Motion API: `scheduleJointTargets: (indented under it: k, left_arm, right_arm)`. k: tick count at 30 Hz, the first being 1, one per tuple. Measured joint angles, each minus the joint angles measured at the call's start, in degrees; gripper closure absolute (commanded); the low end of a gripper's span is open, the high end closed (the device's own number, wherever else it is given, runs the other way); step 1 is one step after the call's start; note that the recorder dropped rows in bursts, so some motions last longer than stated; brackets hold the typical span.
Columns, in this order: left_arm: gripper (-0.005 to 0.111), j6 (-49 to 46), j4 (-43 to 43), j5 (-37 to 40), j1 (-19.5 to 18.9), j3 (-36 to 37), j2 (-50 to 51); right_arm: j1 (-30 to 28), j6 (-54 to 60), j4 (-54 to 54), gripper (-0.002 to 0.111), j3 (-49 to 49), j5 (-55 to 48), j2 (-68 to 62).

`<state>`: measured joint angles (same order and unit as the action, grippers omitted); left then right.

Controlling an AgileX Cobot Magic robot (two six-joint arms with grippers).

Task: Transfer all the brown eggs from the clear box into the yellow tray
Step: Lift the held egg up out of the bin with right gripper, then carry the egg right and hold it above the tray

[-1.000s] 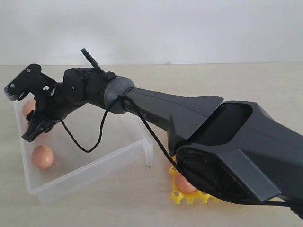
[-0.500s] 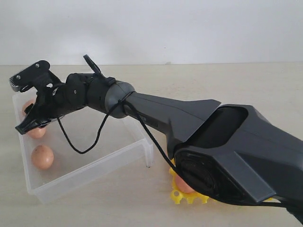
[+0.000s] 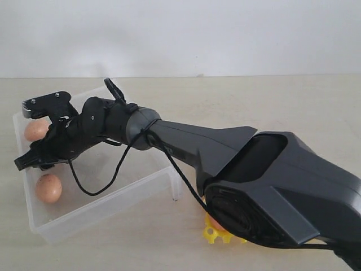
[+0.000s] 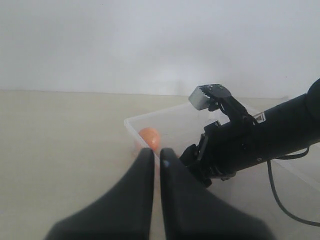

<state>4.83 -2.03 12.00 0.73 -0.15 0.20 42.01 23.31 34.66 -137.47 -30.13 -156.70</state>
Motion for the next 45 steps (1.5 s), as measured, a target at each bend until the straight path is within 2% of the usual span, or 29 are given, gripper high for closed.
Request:
scheduleJointTargets:
  k: [2,5,12,23,29,41,45]
  left_arm:
    - [0.103,0.0,0.0,0.0,0.0,0.0,0.0]
    - [0.103,0.0,0.0,0.0,0.0,0.0,0.0]
    - [0.103,0.0,0.0,0.0,0.0,0.0,0.0]
    - [0.103,0.0,0.0,0.0,0.0,0.0,0.0]
    - [0.103,0.0,0.0,0.0,0.0,0.0,0.0]
    - [0.103,0.0,0.0,0.0,0.0,0.0,0.0]
    - [0.103,0.0,0.0,0.0,0.0,0.0,0.0]
  right_arm:
    - [0.0,-0.2,0.0,0.076,0.0,0.9,-0.2]
    - [0.0,-0.5,0.0,0.107,0.0,2.3,-0.3]
    - [0.0,-1.0,-0.1,0.108,0.0,5.3,-0.8]
    - [0.0,-8.8,-0.6,0.108,0.1,3.4,0.5]
    - [0.1,-10.5,-0.7,0.108,0.4,8.6,5.8]
    - [6.0,-14.6,-2.9,0.108,0.7,12.0,14.1]
    - [6.1,-15.0,-3.3,0.108,4.5,14.4,17.4]
